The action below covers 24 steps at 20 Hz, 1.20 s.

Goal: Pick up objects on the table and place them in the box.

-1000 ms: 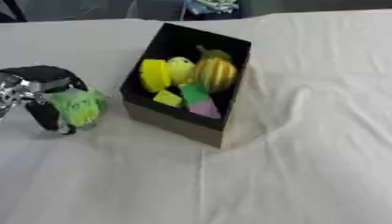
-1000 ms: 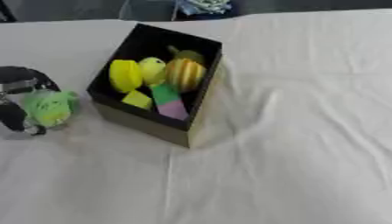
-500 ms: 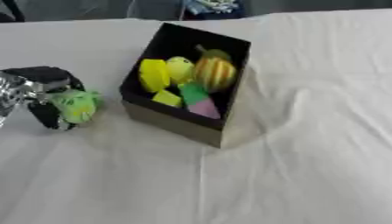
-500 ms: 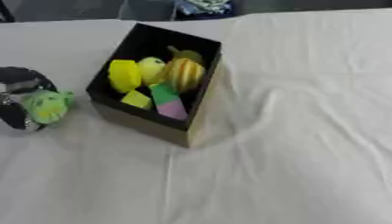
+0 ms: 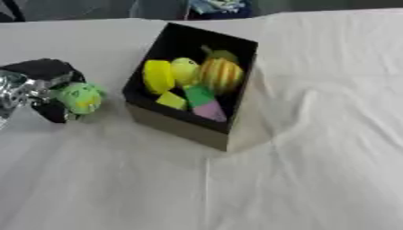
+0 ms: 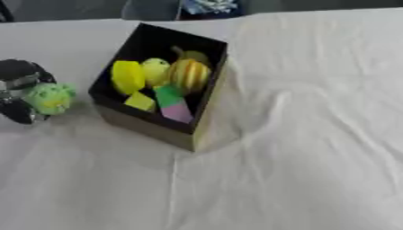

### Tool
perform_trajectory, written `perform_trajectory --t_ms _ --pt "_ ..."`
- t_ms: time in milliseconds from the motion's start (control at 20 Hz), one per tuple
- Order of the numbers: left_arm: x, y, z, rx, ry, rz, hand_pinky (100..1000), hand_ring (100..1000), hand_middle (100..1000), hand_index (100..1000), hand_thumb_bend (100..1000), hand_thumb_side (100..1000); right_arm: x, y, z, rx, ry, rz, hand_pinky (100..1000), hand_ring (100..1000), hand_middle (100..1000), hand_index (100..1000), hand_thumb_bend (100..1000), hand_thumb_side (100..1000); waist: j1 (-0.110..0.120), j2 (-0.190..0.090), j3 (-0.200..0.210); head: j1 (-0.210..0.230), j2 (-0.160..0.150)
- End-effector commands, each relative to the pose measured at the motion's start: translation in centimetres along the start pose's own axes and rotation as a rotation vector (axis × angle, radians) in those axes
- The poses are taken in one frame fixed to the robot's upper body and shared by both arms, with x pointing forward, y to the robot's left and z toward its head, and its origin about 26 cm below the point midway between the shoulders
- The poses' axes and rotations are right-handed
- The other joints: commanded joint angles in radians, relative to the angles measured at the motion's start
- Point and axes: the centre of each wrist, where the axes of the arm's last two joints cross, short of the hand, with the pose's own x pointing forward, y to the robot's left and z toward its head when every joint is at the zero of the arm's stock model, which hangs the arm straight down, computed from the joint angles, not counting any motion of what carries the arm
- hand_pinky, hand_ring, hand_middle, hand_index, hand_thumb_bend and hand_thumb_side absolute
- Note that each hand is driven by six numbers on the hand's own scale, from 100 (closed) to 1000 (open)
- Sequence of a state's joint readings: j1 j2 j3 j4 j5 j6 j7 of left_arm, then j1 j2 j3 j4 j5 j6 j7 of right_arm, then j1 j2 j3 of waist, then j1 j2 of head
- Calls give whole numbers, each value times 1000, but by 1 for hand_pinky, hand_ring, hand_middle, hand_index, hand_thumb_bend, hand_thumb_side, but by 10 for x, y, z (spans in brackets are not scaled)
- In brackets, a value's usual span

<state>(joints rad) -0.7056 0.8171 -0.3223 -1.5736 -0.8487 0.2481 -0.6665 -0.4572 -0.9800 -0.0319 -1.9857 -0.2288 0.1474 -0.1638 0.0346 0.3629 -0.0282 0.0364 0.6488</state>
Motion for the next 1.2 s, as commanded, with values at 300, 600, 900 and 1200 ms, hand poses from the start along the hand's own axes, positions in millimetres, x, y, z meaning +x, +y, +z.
perform_trajectory --t_ms 300,600,900,1200 --pt "38 85 47 281 -119 -54 750 668 583 644 163 100 9 -10 -3 -11 -30 35 849 797 631 765 100 783 2 -31 13 -27 0" --pt "87 119 47 355 -281 -39 746 663 584 655 112 100 10 -8 -4 5 -35 31 849 798 631 765 100 782 5 -42 11 -31 4" --pt "128 120 18 337 -392 39 741 658 591 670 100 100 12 -6 -6 15 -42 21 849 798 631 765 100 785 6 -44 3 -45 15" --pt "142 109 -9 300 -389 75 745 670 614 695 134 100 13 -6 -7 19 -47 14 850 797 631 765 100 785 8 -44 -2 -52 32"
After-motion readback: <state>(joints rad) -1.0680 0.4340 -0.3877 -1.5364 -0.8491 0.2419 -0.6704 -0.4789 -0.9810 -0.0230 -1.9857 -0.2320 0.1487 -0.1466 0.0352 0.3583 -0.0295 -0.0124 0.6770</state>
